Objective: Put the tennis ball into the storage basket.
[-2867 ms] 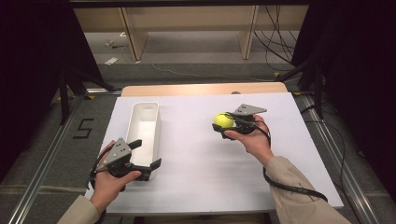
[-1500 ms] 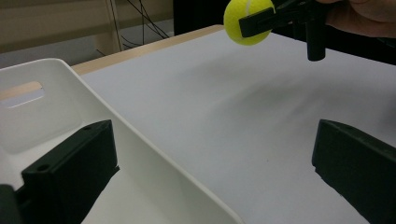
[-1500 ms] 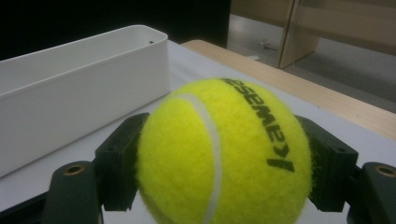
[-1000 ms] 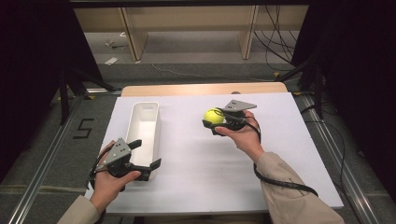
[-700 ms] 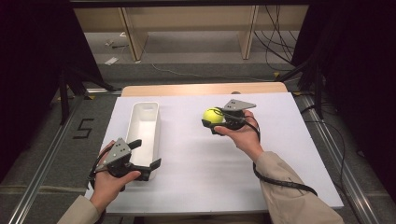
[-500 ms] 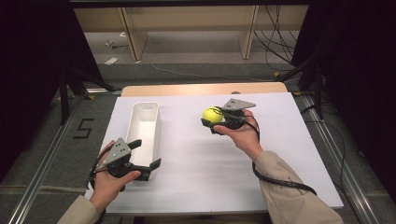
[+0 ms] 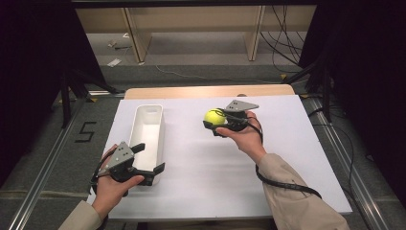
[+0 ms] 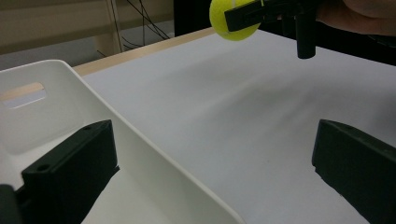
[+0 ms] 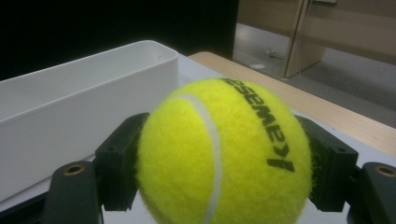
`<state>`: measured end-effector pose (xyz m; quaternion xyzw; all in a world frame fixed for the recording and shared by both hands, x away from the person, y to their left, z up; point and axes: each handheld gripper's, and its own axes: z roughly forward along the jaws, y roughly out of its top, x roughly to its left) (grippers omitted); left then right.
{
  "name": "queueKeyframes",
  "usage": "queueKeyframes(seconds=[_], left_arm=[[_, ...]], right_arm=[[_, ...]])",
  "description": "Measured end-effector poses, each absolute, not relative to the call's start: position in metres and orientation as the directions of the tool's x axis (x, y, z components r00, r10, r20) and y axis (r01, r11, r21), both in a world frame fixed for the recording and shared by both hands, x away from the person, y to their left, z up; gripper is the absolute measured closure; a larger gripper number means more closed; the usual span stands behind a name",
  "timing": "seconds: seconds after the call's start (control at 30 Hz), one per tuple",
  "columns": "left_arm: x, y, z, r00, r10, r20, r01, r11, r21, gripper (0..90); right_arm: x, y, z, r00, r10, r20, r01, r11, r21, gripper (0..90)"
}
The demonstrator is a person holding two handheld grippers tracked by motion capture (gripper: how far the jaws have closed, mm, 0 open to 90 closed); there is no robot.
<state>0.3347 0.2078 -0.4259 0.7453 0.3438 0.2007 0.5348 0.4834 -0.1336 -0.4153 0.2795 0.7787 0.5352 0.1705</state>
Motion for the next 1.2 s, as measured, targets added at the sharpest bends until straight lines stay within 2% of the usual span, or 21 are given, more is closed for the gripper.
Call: queueKeyframes(seconds=[1.2], left_arm=[[0.334, 0.208, -0.426, 0.683, 0.727, -0.068, 0.297, -0.191, 0.935, 0.0]], right_arm=[[0.487, -0.110, -0.411, -0.808, 0.589, 0.032, 0.235, 0.272, 0.933, 27.0]])
